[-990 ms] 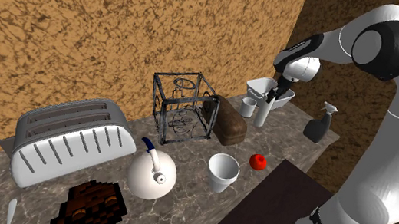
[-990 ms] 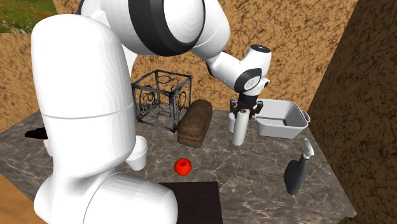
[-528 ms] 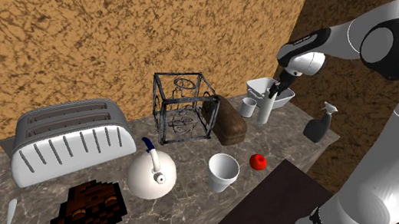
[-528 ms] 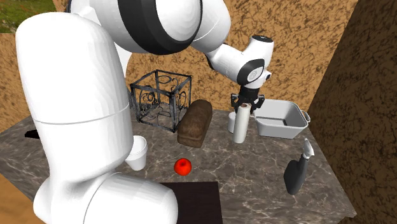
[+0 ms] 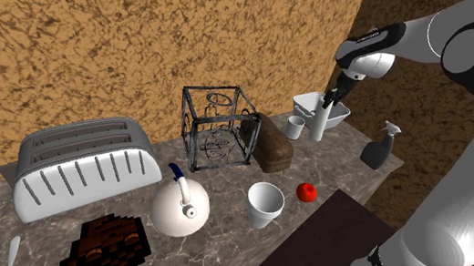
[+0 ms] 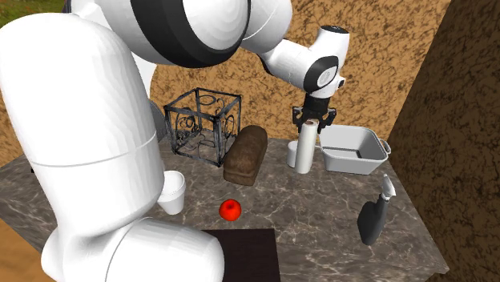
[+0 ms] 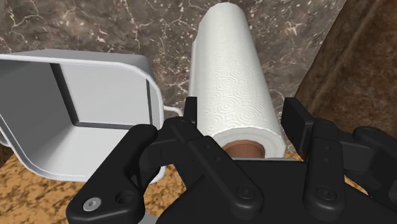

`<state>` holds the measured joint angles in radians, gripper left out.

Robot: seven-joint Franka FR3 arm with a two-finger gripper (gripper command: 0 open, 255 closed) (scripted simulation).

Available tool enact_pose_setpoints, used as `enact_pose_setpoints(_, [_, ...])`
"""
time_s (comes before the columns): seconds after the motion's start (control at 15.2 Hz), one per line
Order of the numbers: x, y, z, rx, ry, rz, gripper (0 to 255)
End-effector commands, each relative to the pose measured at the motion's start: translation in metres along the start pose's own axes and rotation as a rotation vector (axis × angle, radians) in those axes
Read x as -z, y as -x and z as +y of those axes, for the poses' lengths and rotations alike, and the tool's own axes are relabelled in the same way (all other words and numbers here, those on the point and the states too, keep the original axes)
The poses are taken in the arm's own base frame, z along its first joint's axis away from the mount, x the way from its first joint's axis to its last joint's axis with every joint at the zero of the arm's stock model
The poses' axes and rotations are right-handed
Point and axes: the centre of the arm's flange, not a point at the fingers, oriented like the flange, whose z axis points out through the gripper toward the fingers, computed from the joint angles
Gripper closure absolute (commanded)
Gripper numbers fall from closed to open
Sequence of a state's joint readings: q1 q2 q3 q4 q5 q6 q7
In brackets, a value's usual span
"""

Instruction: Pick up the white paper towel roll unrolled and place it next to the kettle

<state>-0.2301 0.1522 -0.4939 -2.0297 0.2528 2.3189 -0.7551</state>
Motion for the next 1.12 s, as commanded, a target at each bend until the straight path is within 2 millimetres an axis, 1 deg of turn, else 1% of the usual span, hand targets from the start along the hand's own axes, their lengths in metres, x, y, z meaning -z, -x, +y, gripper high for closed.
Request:
enact_pose_setpoints(0.0, [0.01,-0.002,0.0,0.0,0.0,-0.001,255])
enact_pose_setpoints(1.06, [0.093,-0.019,0.0,0.0,0.0,-0.001,255])
